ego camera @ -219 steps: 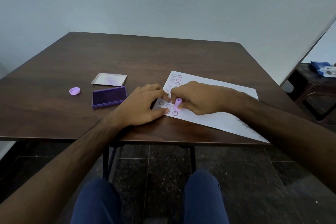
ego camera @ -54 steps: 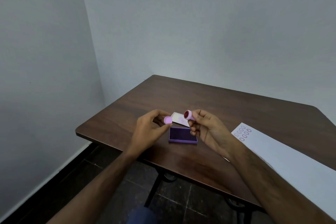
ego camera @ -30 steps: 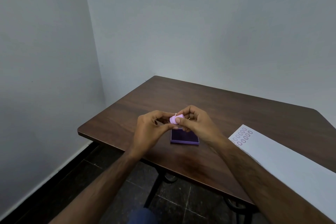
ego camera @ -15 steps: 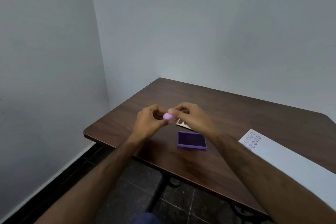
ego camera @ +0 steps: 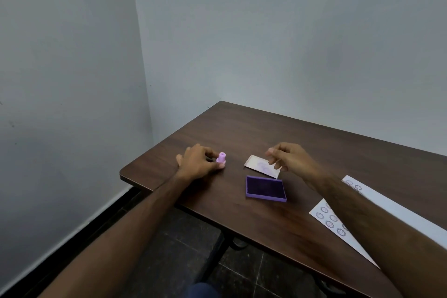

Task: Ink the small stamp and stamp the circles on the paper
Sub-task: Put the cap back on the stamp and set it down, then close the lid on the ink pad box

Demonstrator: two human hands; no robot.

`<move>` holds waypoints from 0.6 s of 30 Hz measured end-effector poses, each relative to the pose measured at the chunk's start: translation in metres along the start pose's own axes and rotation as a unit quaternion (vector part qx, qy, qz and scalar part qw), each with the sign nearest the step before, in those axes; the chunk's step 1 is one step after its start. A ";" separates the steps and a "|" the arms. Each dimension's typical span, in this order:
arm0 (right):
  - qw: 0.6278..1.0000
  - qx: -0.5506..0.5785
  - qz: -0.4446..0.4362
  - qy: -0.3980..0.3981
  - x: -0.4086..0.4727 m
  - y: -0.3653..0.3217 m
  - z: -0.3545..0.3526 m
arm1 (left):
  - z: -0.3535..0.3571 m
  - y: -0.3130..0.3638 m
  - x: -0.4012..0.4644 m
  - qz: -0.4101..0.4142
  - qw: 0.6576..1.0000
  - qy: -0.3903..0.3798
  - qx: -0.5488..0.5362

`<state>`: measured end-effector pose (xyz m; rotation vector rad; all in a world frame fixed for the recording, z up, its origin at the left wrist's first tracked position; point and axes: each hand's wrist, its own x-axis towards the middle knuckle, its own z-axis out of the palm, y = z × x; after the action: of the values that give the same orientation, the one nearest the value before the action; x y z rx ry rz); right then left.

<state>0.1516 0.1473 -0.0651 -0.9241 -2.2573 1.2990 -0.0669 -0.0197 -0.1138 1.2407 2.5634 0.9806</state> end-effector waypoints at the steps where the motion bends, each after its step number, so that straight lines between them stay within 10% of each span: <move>1: 1.000 -0.012 0.002 0.003 0.001 0.003 -0.001 | 0.001 -0.001 0.001 0.001 1.000 0.003 0.015; 13: 0.991 -0.081 0.082 0.061 0.008 0.031 -0.025 | 0.001 0.084 -0.005 0.217 0.972 0.005 -0.085; 18: 0.991 -0.065 0.115 0.014 0.006 0.030 -0.022 | 0.021 0.114 0.013 0.112 0.979 -0.135 0.102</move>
<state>0.1708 0.1756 -0.0800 -1.2741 -2.2901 1.2318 0.0070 0.0515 -0.0592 1.6200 2.3959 0.5414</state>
